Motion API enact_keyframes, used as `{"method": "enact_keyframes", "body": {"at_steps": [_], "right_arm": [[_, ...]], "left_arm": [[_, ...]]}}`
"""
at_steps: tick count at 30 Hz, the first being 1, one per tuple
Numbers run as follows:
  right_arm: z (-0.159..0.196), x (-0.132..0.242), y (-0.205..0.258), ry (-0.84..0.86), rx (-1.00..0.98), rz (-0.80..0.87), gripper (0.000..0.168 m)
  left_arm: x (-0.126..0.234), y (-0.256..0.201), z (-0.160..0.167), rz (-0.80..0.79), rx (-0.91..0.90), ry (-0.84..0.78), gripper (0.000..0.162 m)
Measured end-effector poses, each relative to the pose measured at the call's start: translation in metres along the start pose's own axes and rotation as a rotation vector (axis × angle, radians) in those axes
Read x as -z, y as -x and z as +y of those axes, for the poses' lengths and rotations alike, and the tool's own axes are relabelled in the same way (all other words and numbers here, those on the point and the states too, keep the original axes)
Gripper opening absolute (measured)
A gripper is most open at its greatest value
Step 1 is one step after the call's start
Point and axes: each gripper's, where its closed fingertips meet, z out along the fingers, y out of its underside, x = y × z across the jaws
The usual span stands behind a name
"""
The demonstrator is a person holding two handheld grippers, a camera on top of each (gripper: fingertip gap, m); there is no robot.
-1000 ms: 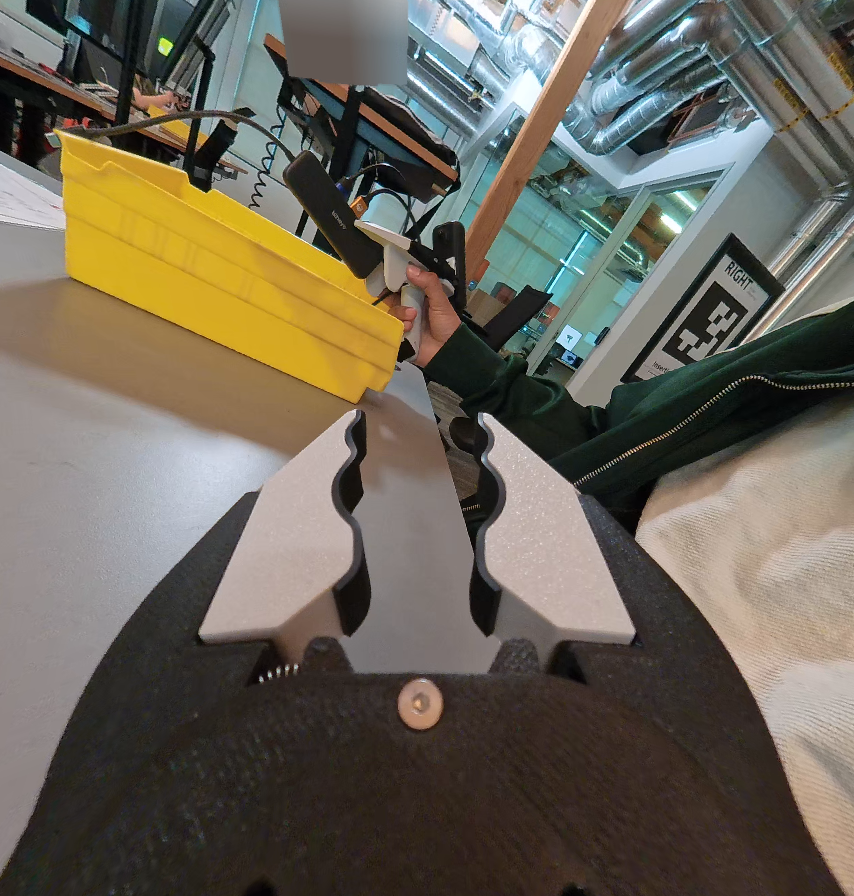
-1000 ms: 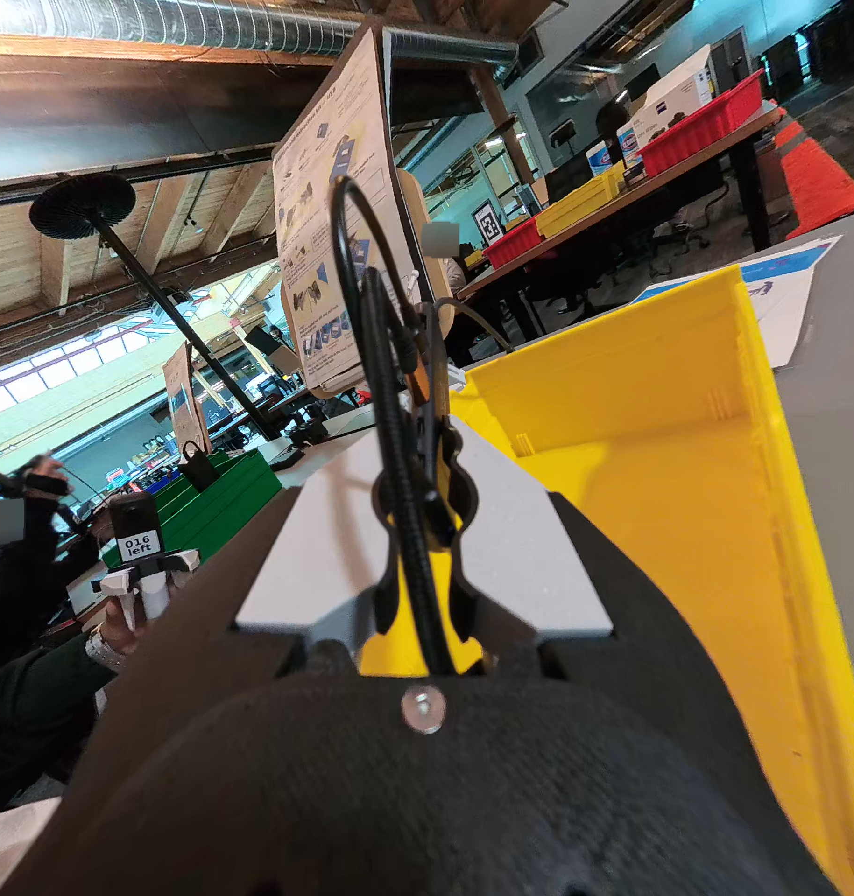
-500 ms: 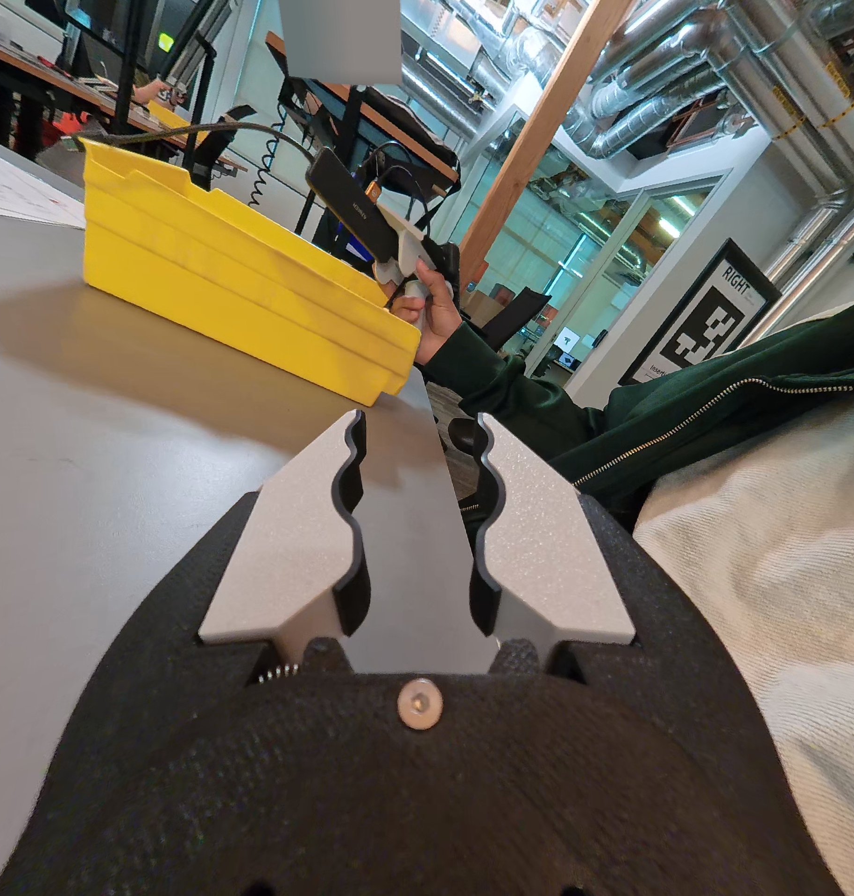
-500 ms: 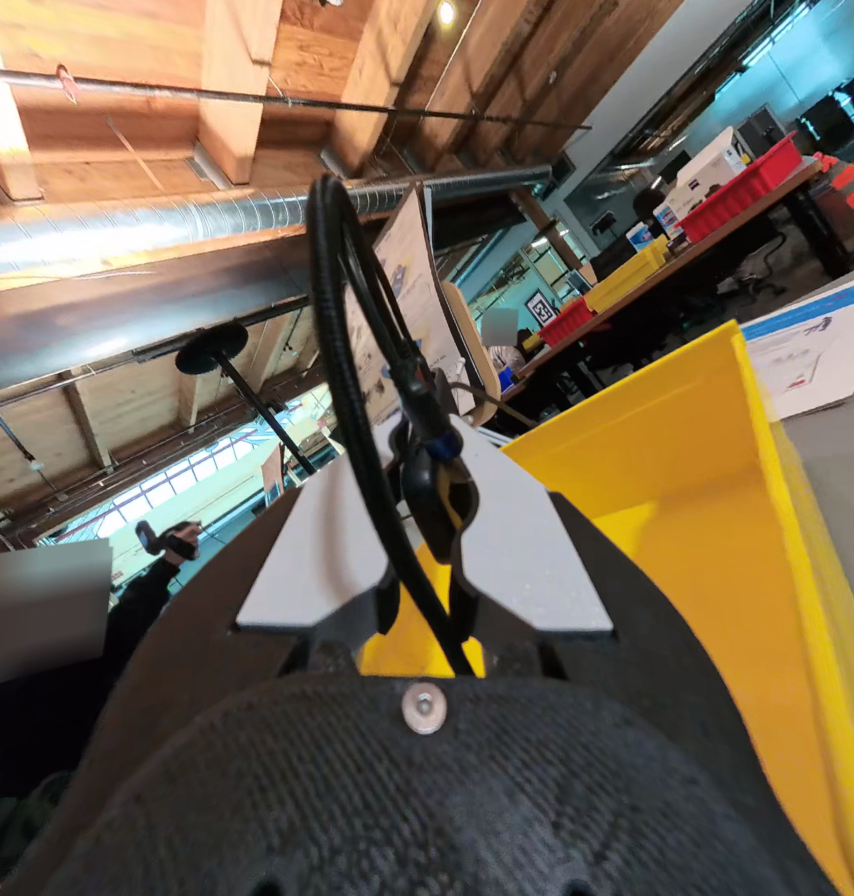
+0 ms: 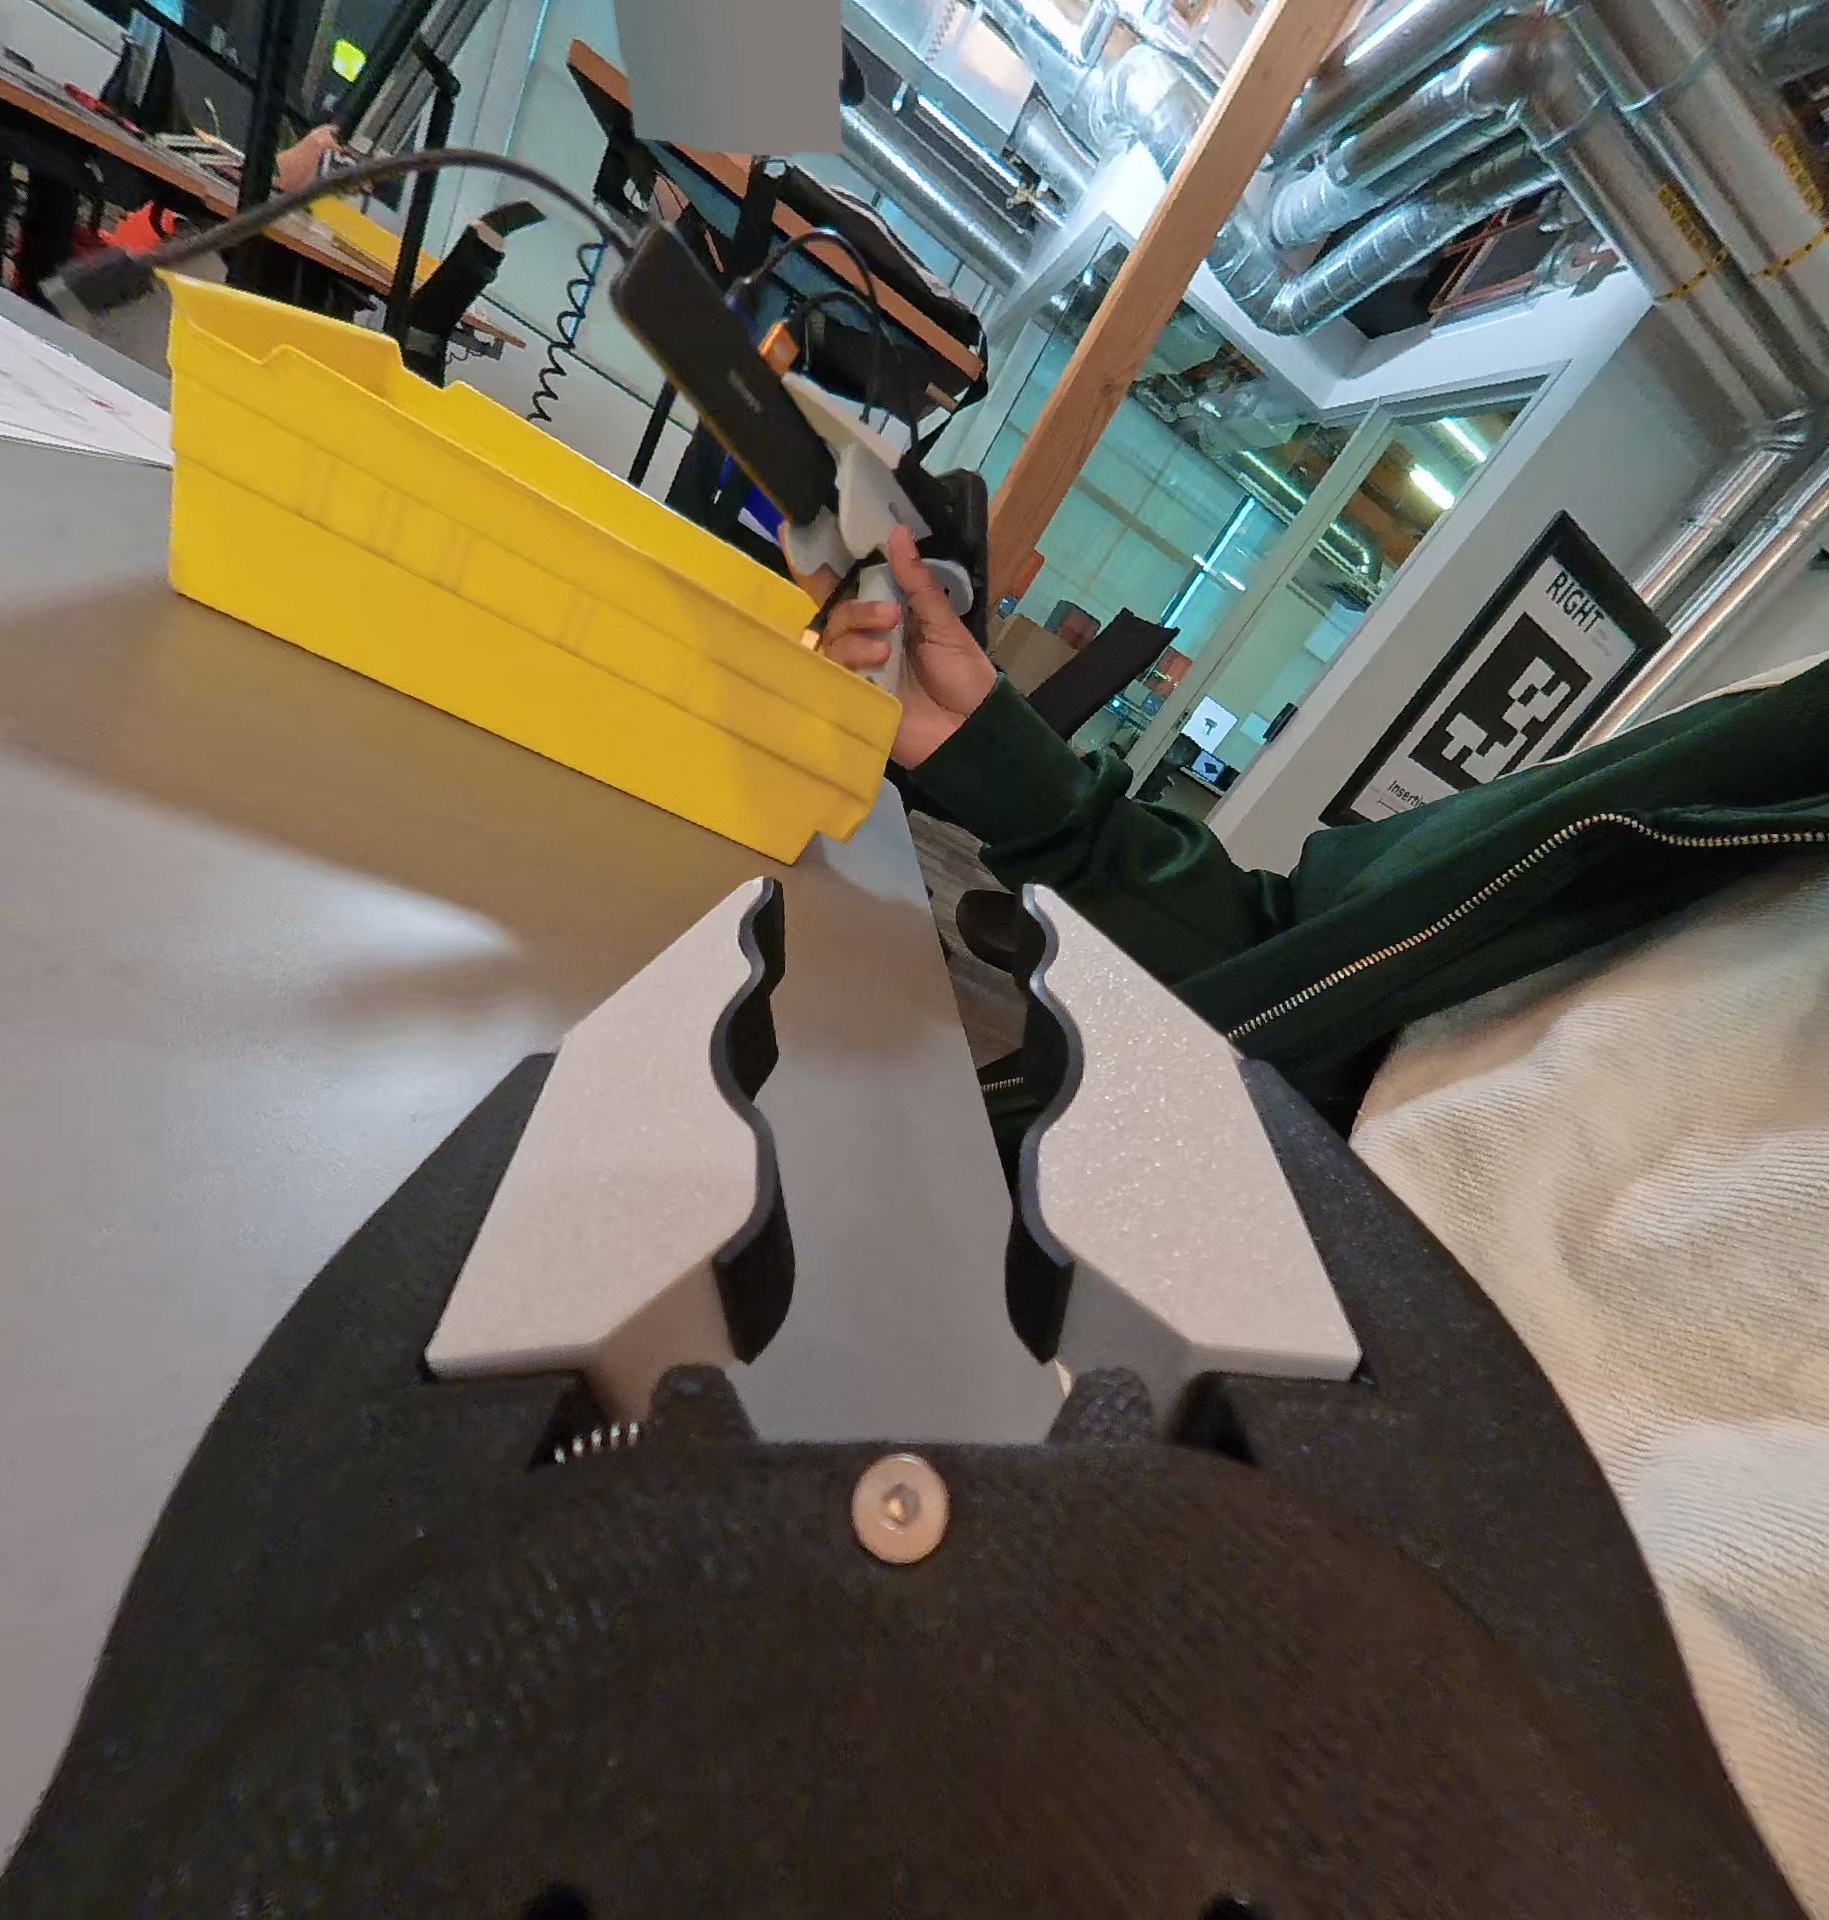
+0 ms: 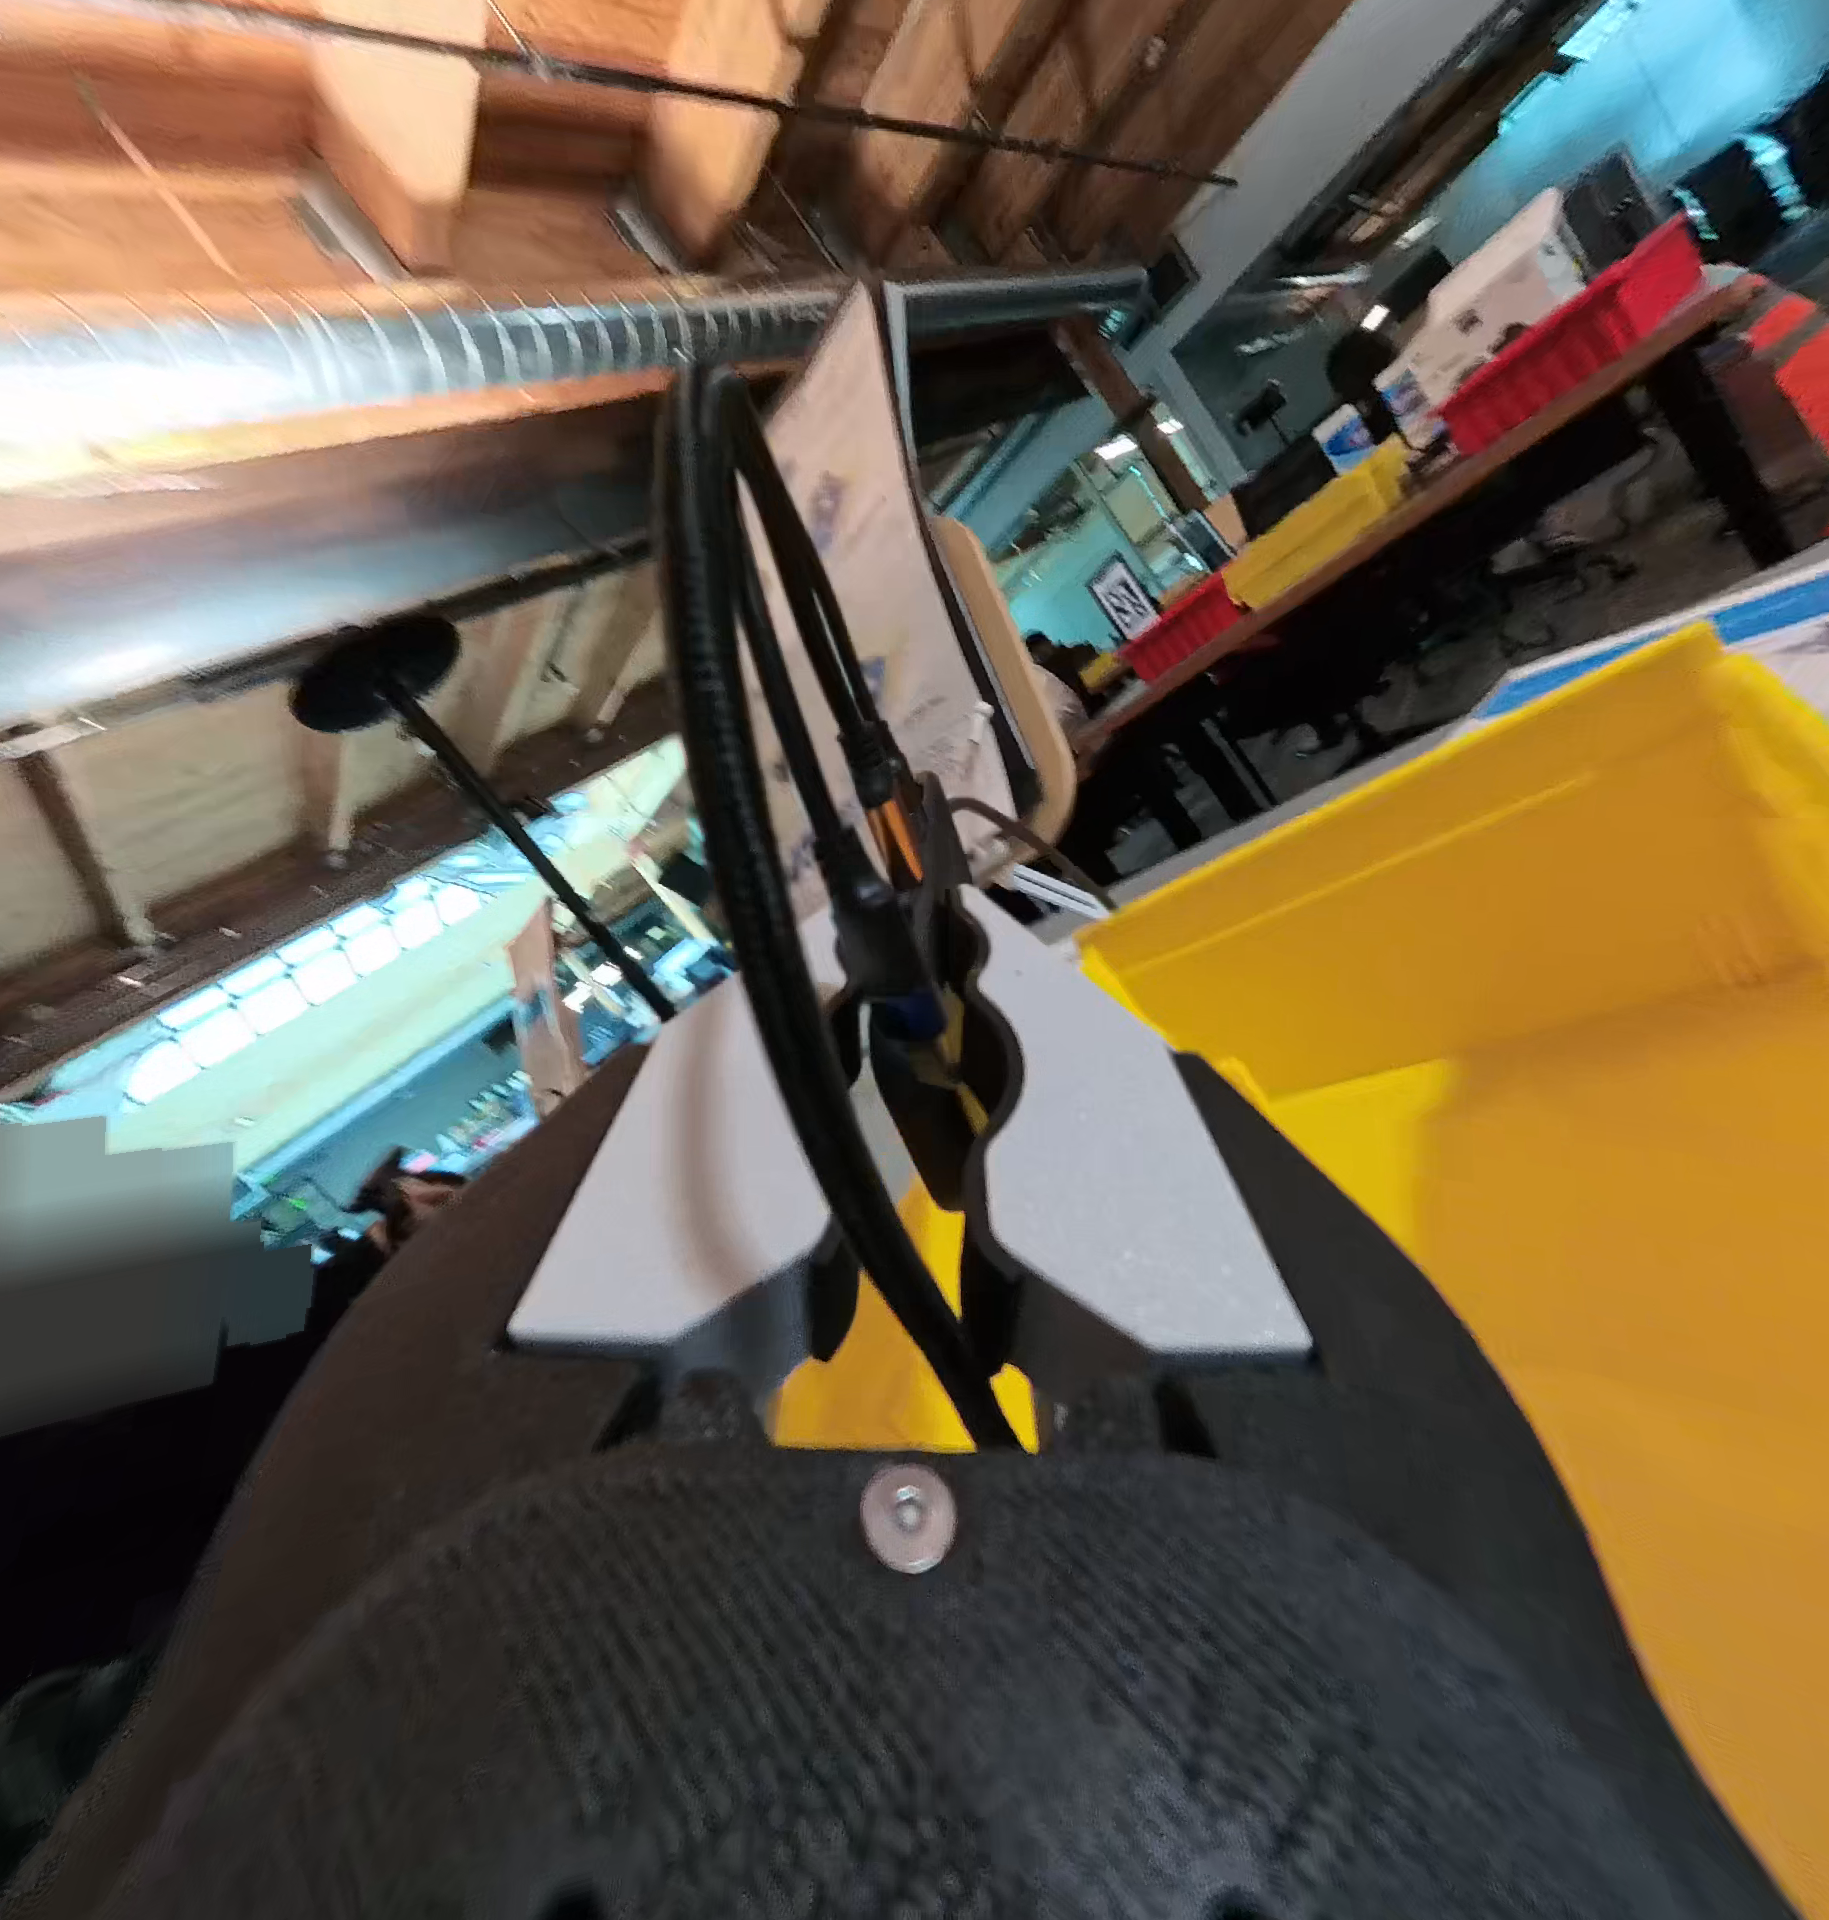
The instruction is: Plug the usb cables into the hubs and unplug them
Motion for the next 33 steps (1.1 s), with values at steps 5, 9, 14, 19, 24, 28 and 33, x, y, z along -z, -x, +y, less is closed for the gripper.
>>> {"method": "enact_keyframes", "body": {"at_steps": [5,9,14,19,24,28,33], "right_arm": [[-0.02,0.008,0.014,-0.166,-0.167,-0.157,0.011],[-0.032,0.022,-0.009,-0.193,-0.099,-0.001,0.009],[-0.053,0.042,-0.023,-0.305,-0.091,0.077,0.009],[-0.072,0.062,-0.03,-0.441,-0.163,0.064,0.01],[-0.075,0.072,-0.041,-0.515,-0.133,0.164,0.01],[-0.071,0.065,-0.039,-0.48,-0.083,0.201,0.01],[-0.022,0.04,-0.064,-0.257,-0.146,0.373,0.01]], "left_arm": [[-0.001,-0.001,0.001,-0.001,-0.011,0.009,0.04],[0.0,0.0,0.0,0.0,-0.001,-0.003,0.04],[0.0,0.0,0.0,0.002,0.003,0.003,0.04],[-0.001,0.0,0.001,0.004,0.009,0.004,0.04],[-0.001,0.0,0.001,0.006,0.014,0.007,0.04],[-0.001,0.0,0.002,0.006,0.017,0.008,0.04],[-0.001,0.001,0.001,0.007,0.025,0.007,0.04]]}}
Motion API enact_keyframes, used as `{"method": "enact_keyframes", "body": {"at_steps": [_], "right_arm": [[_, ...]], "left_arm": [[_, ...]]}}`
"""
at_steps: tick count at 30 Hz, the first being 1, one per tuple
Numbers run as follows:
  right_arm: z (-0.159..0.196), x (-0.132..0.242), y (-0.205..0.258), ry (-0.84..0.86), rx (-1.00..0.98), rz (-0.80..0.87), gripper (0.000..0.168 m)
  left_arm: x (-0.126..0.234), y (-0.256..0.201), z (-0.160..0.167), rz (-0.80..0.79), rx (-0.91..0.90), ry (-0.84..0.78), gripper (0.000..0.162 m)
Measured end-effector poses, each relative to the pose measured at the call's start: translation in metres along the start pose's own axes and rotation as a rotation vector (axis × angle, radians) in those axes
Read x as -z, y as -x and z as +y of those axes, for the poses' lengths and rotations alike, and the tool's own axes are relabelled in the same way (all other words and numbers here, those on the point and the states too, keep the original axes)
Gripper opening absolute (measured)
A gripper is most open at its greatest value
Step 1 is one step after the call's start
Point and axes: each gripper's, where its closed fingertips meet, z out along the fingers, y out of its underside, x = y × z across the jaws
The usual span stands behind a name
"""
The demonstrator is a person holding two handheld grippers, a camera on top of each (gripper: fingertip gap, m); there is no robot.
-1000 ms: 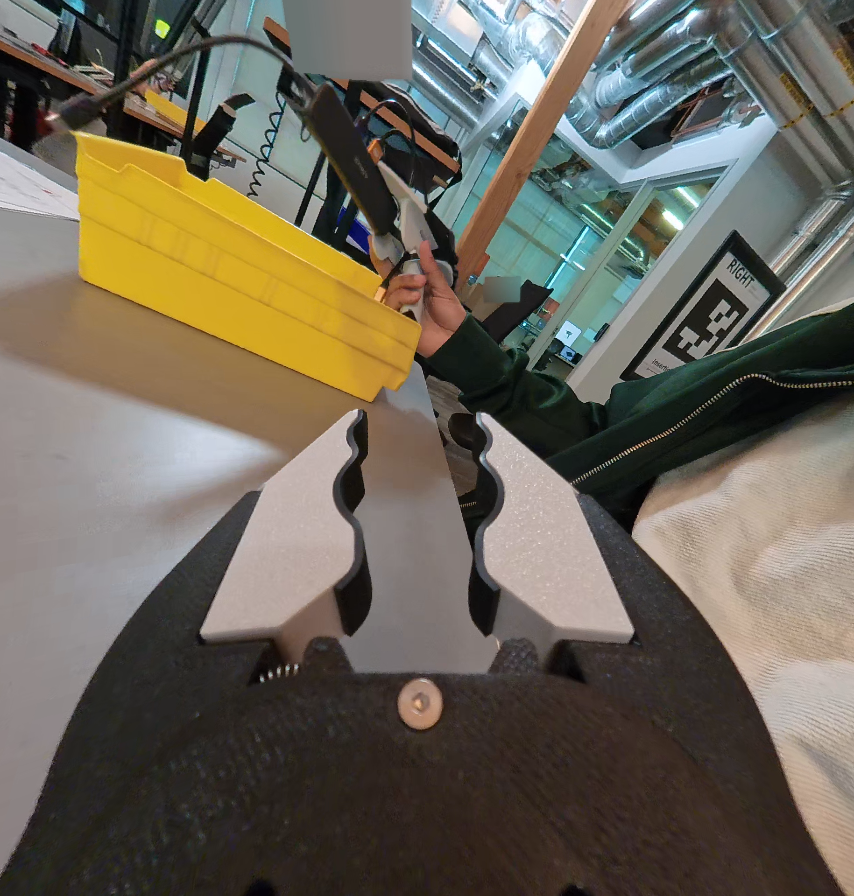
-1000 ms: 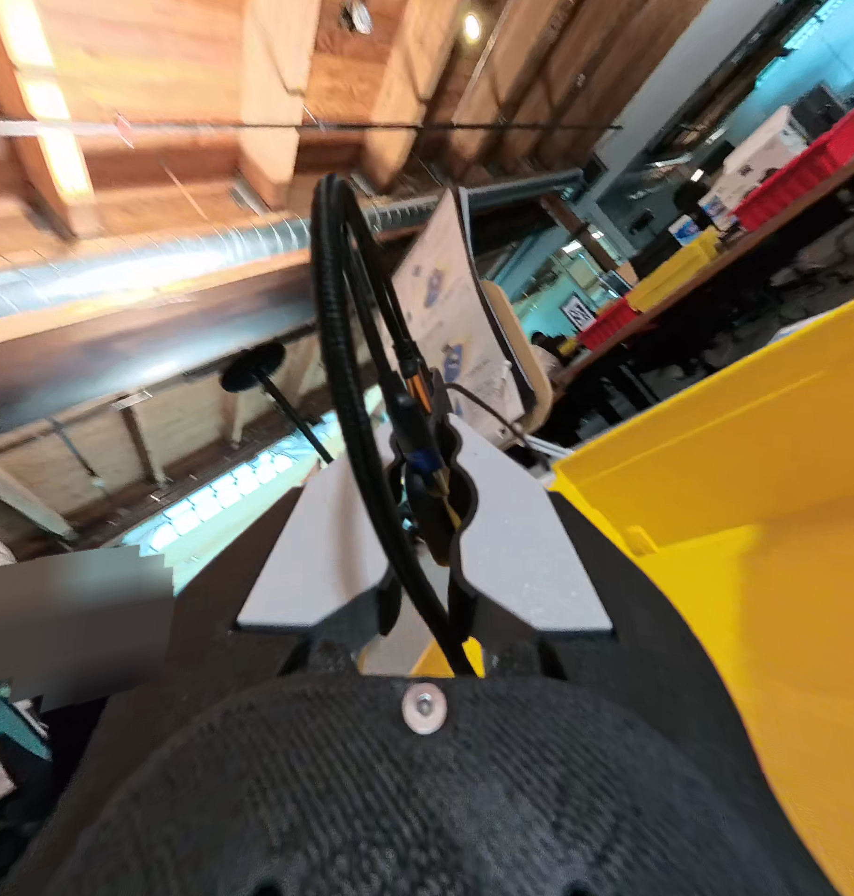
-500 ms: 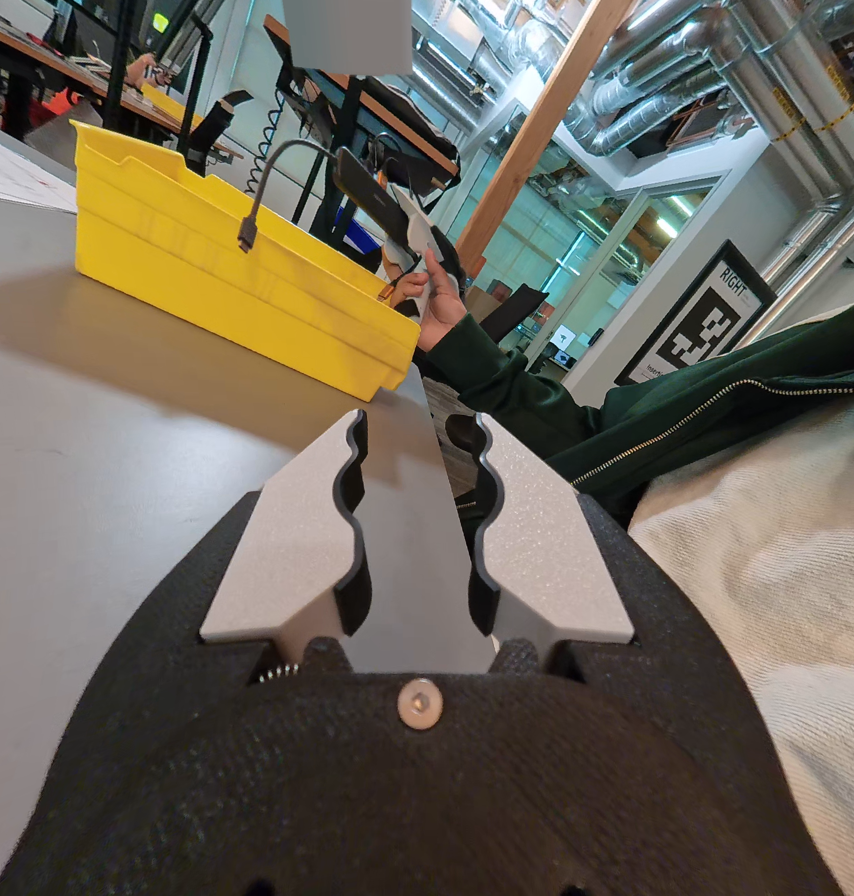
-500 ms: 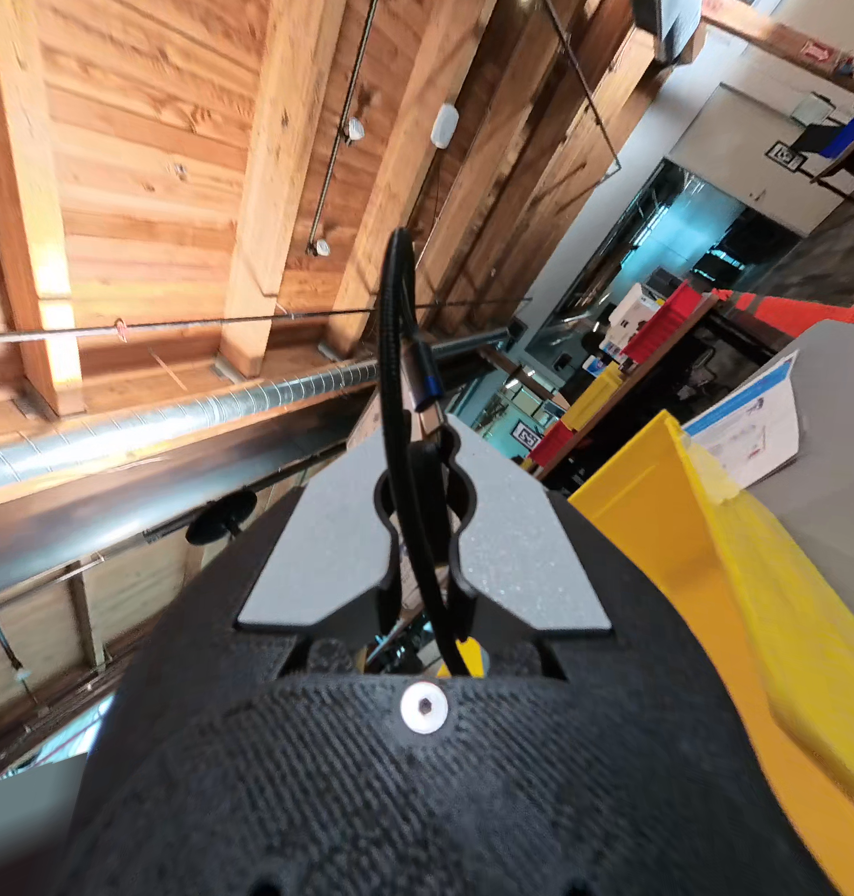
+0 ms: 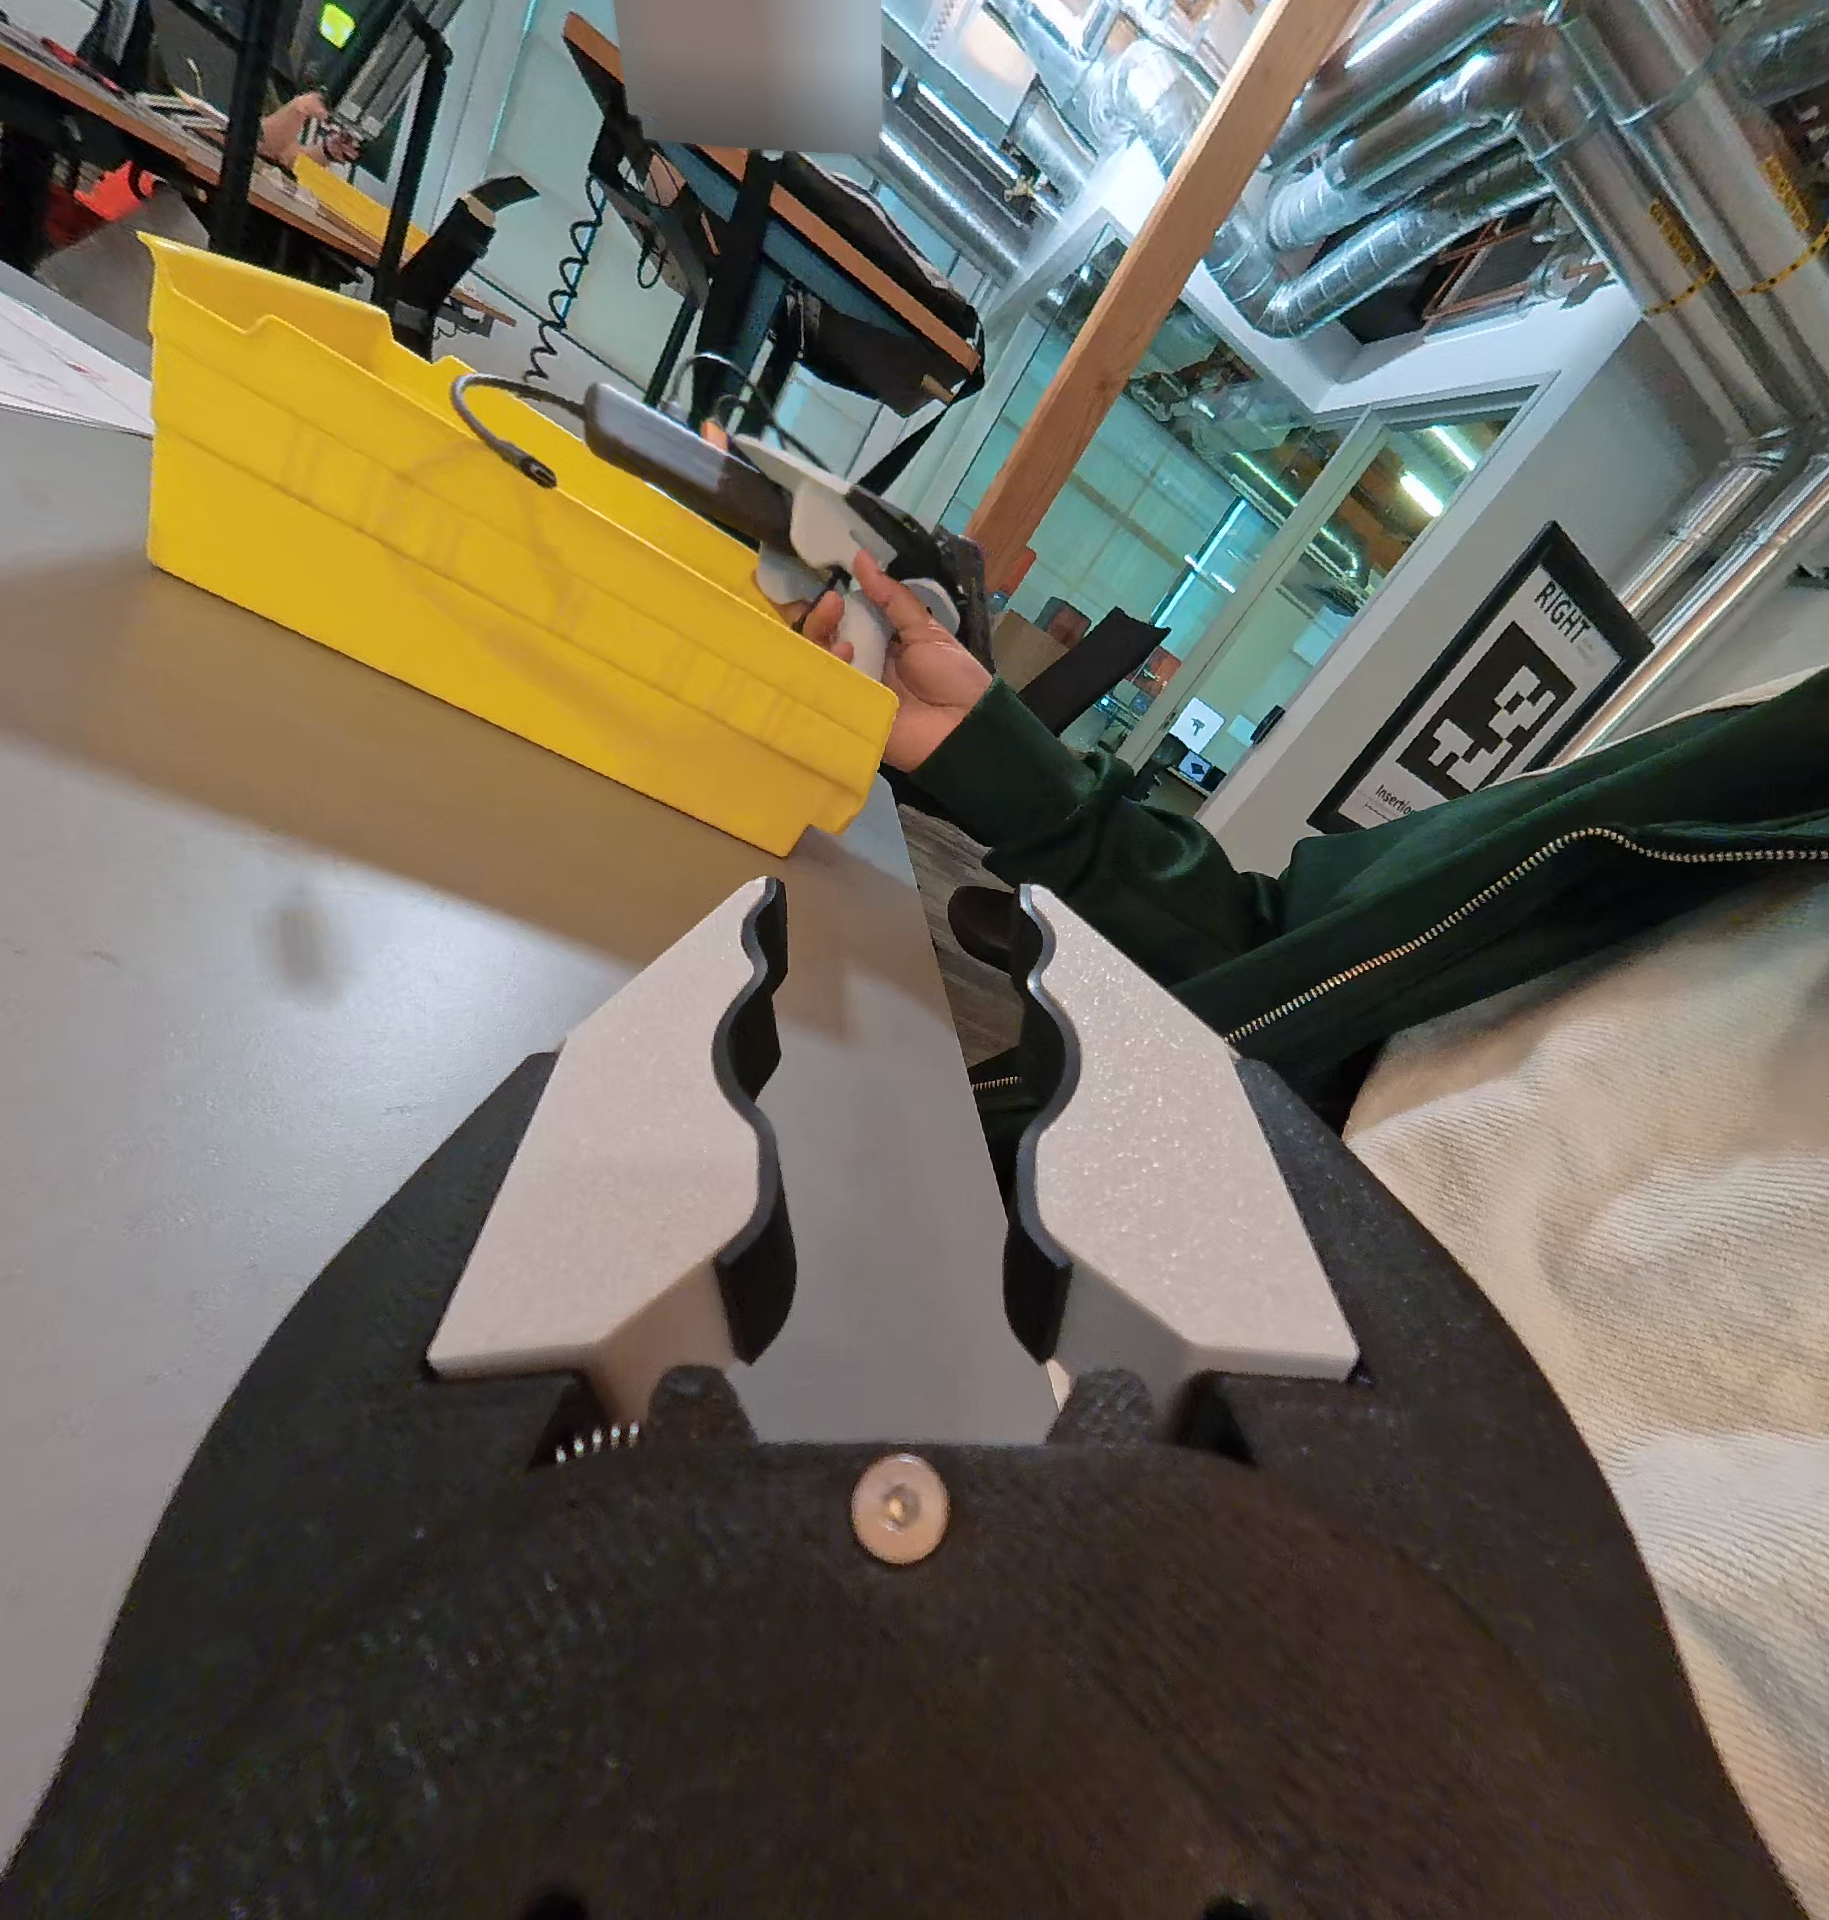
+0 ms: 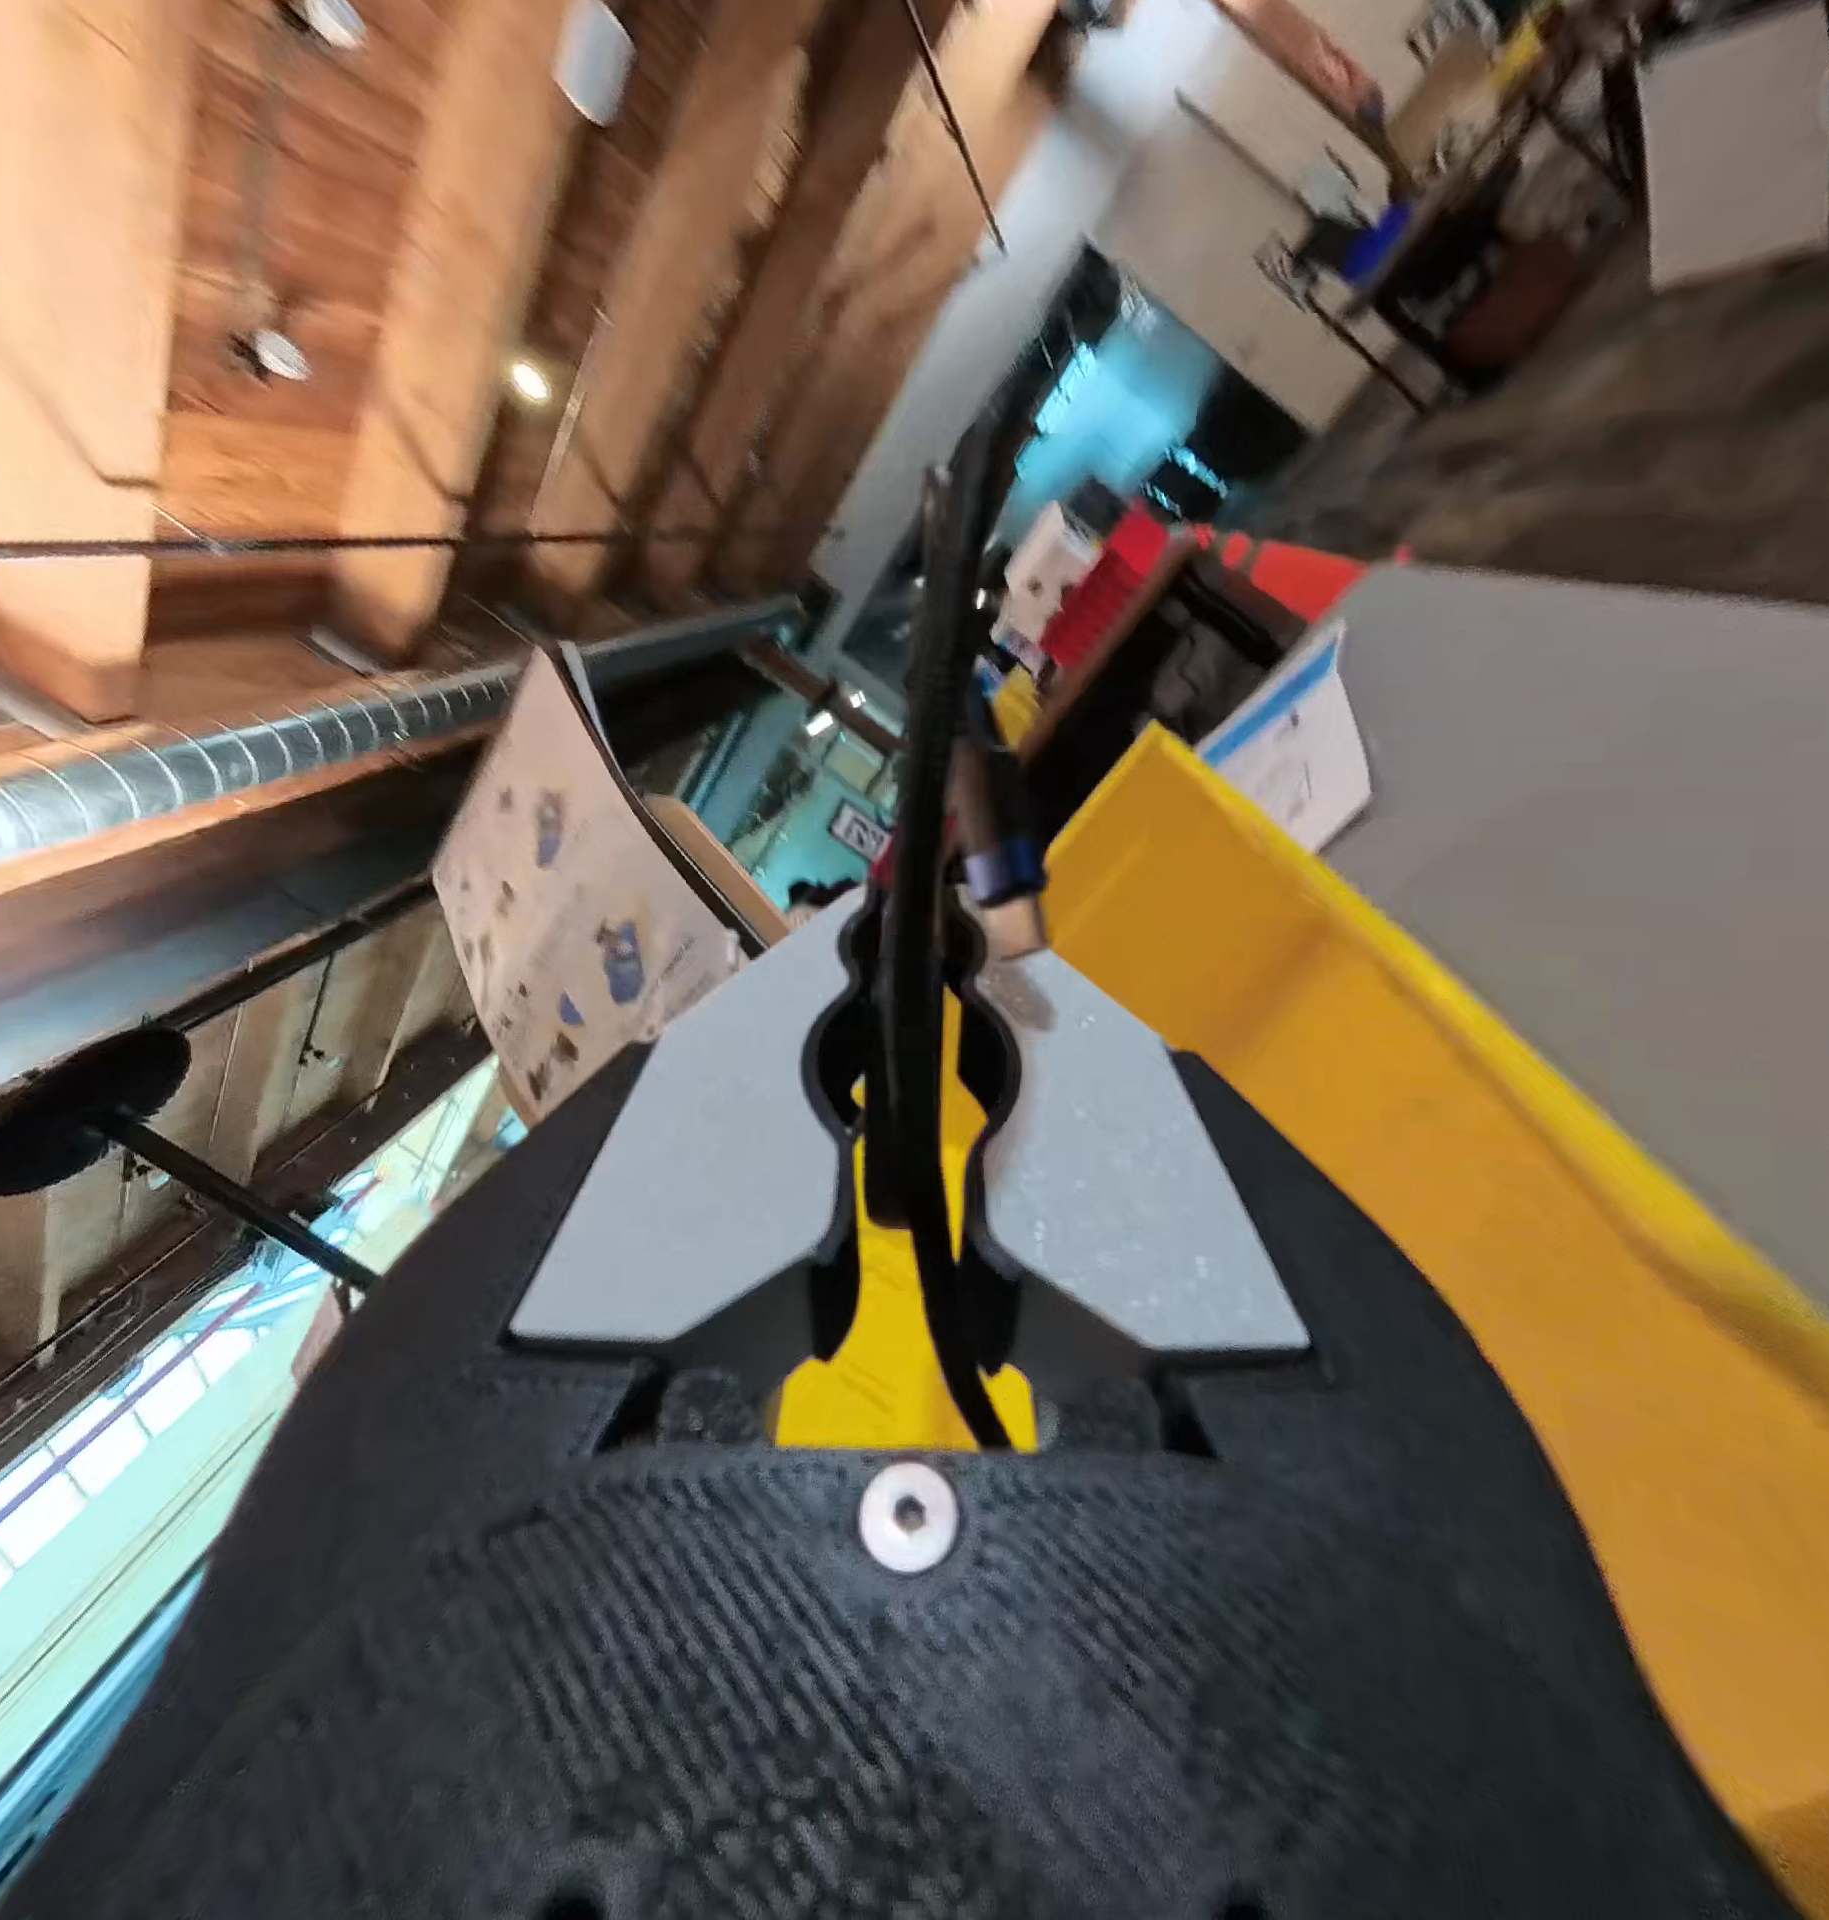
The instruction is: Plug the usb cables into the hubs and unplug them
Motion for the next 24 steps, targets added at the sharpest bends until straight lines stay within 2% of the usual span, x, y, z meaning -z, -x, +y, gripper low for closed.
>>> {"method": "enact_keyframes", "body": {"at_steps": [8,11,13,15,17,21,24], "right_arm": [[0.067,-0.009,0.003,0.391,-0.003,0.055,0.012],[0.1,-0.001,0.008,0.627,0.079,0.03,0.015],[0.121,0.011,-0.003,0.799,0.153,0.084,0.025],[0.132,0.022,-0.018,0.926,0.25,0.151,0.05],[0.129,0.028,-0.03,0.976,0.35,0.211,0.054],[0.106,0.029,-0.041,0.941,0.509,0.28,0.06],[0.07,0.039,-0.07,0.938,0.88,0.512,0.061]], "left_arm": [[-0.001,-0.001,0.001,0.001,0.003,0.004,0.04],[-0.001,-0.001,0.001,0.0,-0.001,0.003,0.04],[-0.001,-0.001,0.001,0.001,0.001,0.004,0.04],[-0.001,-0.001,0.001,0.001,0.002,0.003,0.04],[-0.001,-0.001,0.001,0.001,0.0,0.002,0.04],[-0.001,-0.001,0.001,0.002,0.004,0.002,0.04],[-0.001,0.0,0.001,0.002,0.007,0.002,0.04]]}}
